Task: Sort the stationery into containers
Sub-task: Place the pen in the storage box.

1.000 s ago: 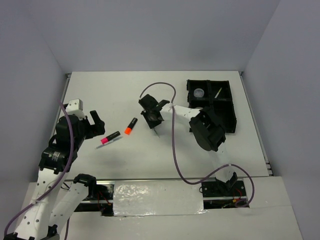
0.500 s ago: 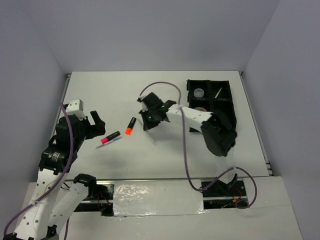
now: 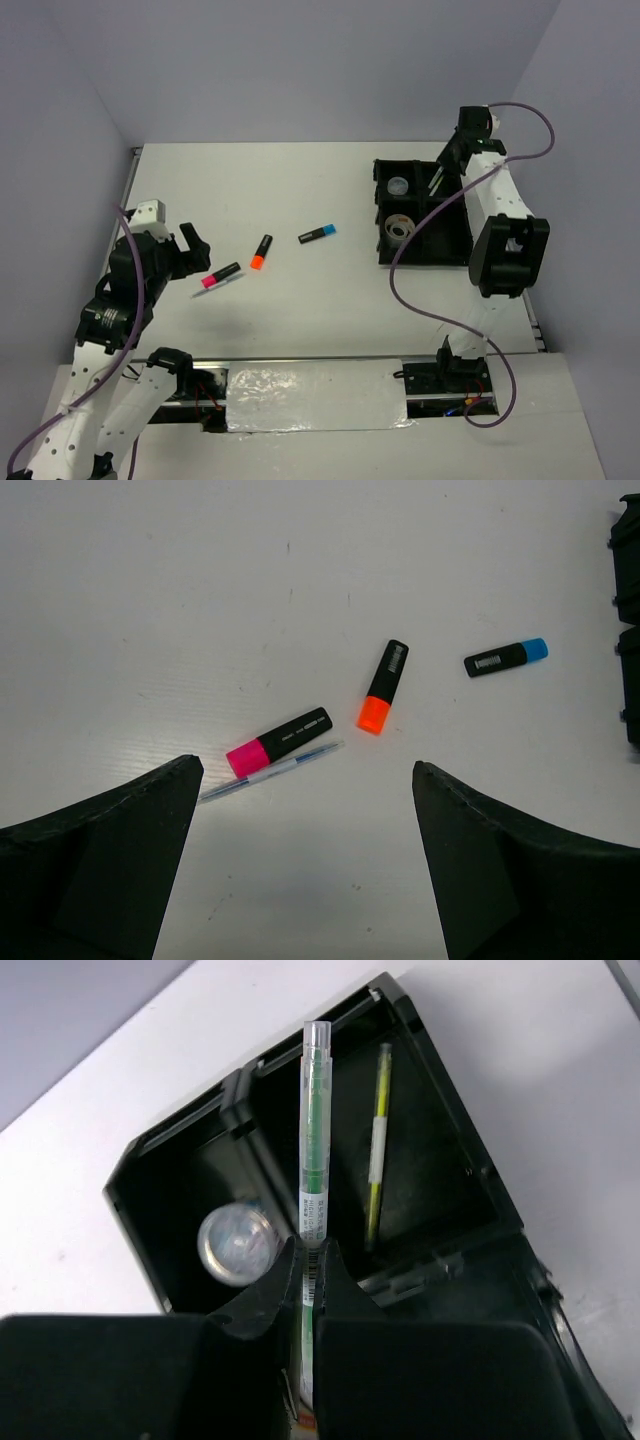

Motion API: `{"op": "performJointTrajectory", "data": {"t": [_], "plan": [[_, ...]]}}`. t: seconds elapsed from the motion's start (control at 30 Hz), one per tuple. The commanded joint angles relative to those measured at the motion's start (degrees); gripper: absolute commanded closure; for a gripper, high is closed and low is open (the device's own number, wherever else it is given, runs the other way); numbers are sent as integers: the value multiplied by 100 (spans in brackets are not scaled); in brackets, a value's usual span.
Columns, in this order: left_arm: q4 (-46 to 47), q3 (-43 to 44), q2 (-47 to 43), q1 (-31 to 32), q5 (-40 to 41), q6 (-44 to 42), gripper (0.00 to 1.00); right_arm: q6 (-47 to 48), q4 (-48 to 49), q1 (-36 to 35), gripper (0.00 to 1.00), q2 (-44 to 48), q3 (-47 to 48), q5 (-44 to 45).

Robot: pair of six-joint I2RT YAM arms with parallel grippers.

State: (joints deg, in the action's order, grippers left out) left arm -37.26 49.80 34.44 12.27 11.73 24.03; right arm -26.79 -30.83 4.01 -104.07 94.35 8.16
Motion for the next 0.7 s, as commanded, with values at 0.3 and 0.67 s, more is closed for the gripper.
{"op": "performJointTrajectory", "data": {"t": [0.3, 0.67], "plan": [[219, 56, 230, 30, -30, -74, 1, 156, -653, 214, 96, -1545, 1631, -210], [219, 65, 345, 30, -48, -83, 1, 270, -784, 223, 62, -2064, 2184, -192]]}}
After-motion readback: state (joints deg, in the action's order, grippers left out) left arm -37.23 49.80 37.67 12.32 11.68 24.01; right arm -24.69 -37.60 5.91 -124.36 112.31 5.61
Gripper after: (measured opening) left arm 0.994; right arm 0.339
